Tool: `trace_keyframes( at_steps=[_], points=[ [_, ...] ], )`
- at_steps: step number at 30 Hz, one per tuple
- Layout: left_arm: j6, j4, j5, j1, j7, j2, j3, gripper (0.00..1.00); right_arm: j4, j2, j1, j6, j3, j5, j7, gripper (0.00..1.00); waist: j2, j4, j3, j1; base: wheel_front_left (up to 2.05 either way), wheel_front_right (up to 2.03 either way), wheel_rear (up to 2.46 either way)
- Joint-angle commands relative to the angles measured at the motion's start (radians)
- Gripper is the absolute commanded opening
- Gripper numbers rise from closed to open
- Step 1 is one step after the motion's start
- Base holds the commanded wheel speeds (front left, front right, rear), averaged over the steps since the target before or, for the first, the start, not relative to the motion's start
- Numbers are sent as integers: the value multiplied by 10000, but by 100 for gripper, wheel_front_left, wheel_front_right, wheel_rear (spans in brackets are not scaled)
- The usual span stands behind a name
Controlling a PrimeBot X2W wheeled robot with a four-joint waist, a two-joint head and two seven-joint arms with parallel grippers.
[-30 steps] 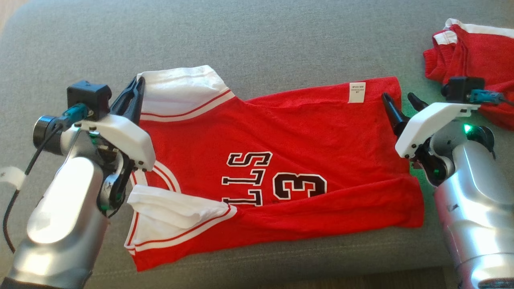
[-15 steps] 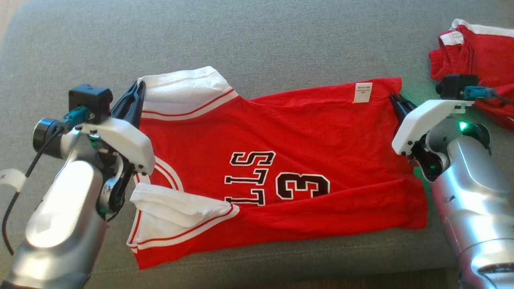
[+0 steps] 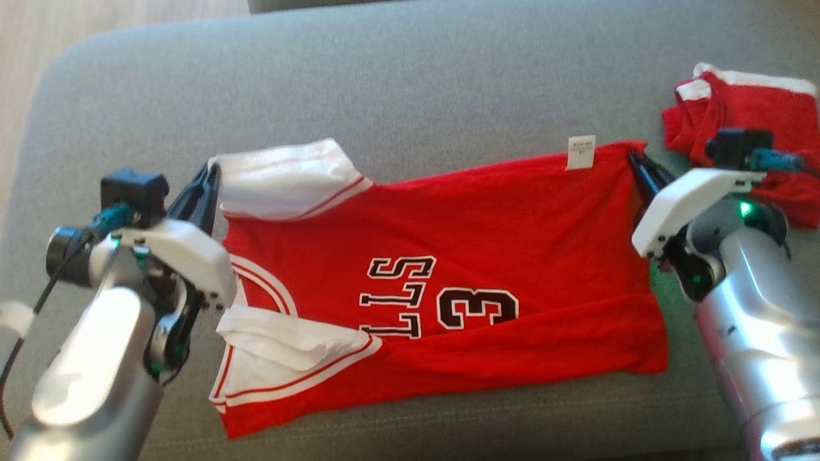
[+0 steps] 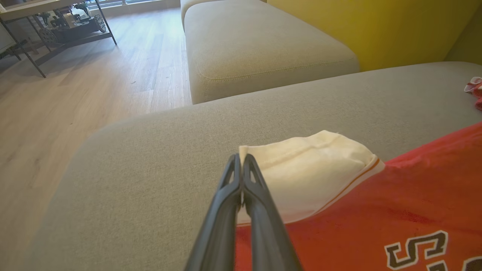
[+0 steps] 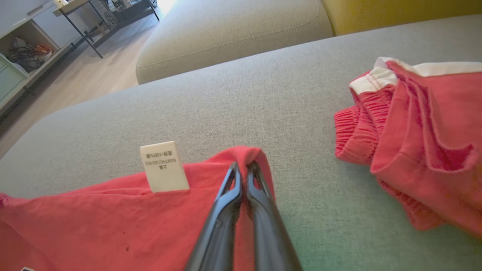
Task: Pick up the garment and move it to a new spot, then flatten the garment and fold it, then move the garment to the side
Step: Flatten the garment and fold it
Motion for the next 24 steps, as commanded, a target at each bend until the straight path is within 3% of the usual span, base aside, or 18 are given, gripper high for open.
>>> trace_keyframes(
  at_steps=[1,12,24],
  points=[
    [61,-400,-70,-252,-64,436,486,0,-384,-22,86,-2,203,129,46,0,0,-17,-236,1,0,0,0],
    [-11,-1991,-448,1596,600,1276,397,0,-1780,-766,1730,-2,686,928,1901,0,0,56,-1134,1,0,0,0],
    [-266,-3715,-760,3478,1953,2299,-186,0,-3793,-1259,3190,-2,378,1095,4215,0,0,231,-1492,1,0,0,0]
  ],
)
